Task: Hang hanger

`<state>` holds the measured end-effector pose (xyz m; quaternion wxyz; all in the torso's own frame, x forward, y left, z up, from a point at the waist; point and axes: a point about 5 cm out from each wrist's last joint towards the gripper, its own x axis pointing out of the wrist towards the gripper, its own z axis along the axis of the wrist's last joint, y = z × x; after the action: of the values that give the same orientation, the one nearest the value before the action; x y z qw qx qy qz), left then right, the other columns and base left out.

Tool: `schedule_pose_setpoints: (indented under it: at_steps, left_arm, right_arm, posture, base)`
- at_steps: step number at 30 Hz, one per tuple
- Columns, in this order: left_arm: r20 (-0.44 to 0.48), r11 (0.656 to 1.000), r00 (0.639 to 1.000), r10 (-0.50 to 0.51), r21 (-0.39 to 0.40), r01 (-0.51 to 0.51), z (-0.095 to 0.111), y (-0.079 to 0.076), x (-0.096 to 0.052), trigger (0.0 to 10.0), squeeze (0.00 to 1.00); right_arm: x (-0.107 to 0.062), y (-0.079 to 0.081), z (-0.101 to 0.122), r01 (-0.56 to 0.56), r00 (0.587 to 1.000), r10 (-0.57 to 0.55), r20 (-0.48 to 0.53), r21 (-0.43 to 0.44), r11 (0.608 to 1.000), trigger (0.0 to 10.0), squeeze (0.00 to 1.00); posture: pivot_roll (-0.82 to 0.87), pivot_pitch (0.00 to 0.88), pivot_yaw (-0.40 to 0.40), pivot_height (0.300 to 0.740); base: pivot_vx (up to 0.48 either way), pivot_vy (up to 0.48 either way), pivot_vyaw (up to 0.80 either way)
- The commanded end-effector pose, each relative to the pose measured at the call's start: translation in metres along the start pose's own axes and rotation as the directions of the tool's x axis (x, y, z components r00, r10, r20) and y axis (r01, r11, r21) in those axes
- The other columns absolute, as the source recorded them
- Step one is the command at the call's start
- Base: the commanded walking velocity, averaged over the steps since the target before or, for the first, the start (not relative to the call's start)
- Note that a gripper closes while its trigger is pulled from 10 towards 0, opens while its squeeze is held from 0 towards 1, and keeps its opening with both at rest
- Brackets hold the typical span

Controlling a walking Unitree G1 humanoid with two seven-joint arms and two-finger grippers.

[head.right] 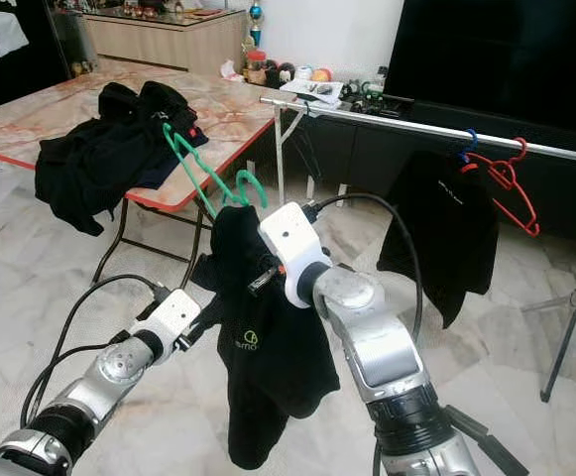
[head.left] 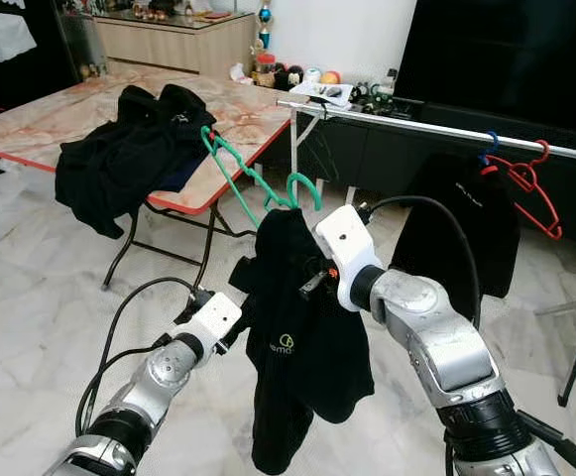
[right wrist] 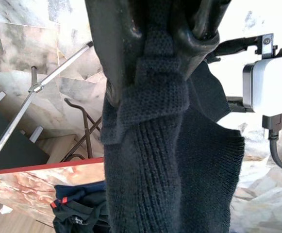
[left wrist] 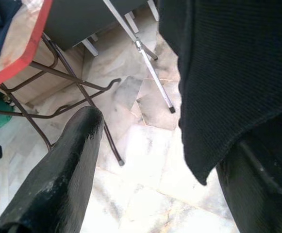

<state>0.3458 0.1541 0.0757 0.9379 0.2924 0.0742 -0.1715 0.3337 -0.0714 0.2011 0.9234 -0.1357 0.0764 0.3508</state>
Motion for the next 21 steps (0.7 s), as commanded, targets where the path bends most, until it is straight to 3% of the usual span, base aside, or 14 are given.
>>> schedule_pose_setpoints:
  at_steps: [1, 13, 21]
  left_arm:
    - [0.030, 1.000, 0.999, 0.016, -0.021, -0.015, 0.0057, 0.0032, 0.0022, 0.0, 0.00]
    - [0.077, 0.999, 0.997, -0.023, -0.044, 0.027, 0.0097, -0.0016, 0.0022, 0.0, 0.00]
    - [0.063, 0.998, 0.997, -0.043, -0.041, 0.046, 0.0073, -0.0035, 0.0021, 0.0, 0.00]
  right_arm:
    - [-0.0026, 0.0038, 0.0172, -0.016, 0.998, 0.018, 0.063, -0.034, 0.999, 10.0, 0.00]
    - [-0.0022, 0.0072, 0.0166, -0.032, 0.997, 0.034, 0.063, -0.033, 0.999, 10.0, 0.00]
    - [-0.0017, 0.0061, 0.0179, -0.024, 0.997, 0.026, 0.069, -0.030, 0.999, 10.0, 0.00]
  posture:
    - [0.06, 0.000, -0.042, 0.740]
    - [0.06, 0.000, -0.043, 0.740]
    - [0.06, 0.000, -0.043, 0.740]
  base:
    - [0.000, 0.000, 0.00]
    - [0.000, 0.000, 0.00]
    - [0.000, 0.000, 0.00]
